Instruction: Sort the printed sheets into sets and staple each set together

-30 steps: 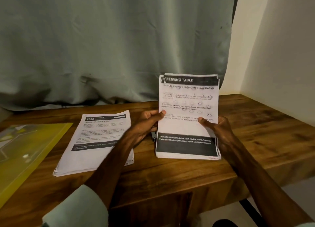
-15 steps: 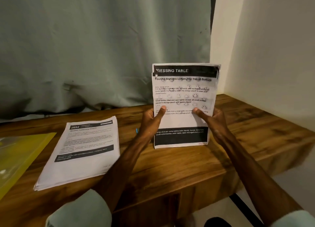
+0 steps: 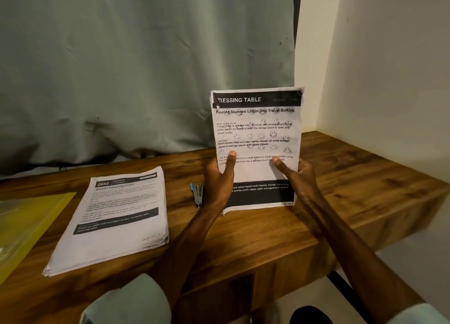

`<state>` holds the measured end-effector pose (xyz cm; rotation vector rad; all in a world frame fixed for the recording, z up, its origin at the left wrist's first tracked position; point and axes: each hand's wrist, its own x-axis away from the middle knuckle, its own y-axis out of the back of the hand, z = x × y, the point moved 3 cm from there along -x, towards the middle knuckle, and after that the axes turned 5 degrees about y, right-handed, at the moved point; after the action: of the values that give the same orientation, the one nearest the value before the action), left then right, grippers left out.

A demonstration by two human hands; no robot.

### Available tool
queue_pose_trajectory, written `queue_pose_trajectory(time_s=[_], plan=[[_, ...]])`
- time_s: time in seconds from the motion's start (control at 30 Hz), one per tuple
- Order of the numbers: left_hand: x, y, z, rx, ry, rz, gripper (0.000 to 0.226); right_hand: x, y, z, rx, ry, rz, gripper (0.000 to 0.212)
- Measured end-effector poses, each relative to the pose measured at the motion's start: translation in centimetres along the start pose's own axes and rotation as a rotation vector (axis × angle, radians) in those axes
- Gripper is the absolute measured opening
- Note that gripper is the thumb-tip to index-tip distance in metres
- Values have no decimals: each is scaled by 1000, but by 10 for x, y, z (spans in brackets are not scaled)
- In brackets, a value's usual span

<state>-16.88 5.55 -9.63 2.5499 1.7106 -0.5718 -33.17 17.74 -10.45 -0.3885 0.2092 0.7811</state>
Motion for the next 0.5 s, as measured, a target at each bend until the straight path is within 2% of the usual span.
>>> queue_pose_trajectory(time_s=[0.07, 0.13, 0.2, 0.27, 0.37, 0.5], plan=[[1, 1, 1, -14, -19, -3, 22, 4, 7, -6, 9, -56, 66, 51], [2, 2, -1, -25, -39, -5, 14, 8, 19, -8, 192, -84, 178, 54], [2, 3, -2, -30, -51, -21, 16, 13, 30, -12, 408, -123, 332, 48], [1, 5, 0, -25, -43, -47, 25, 18, 37, -10, 464, -145, 392, 35], [-4, 8, 5, 2, -22, -96, 26, 19, 40, -5, 324, -177, 319, 26], [-3, 13, 8, 57, 55, -177, 30, 12, 37, -10, 3, -238, 127, 29]])
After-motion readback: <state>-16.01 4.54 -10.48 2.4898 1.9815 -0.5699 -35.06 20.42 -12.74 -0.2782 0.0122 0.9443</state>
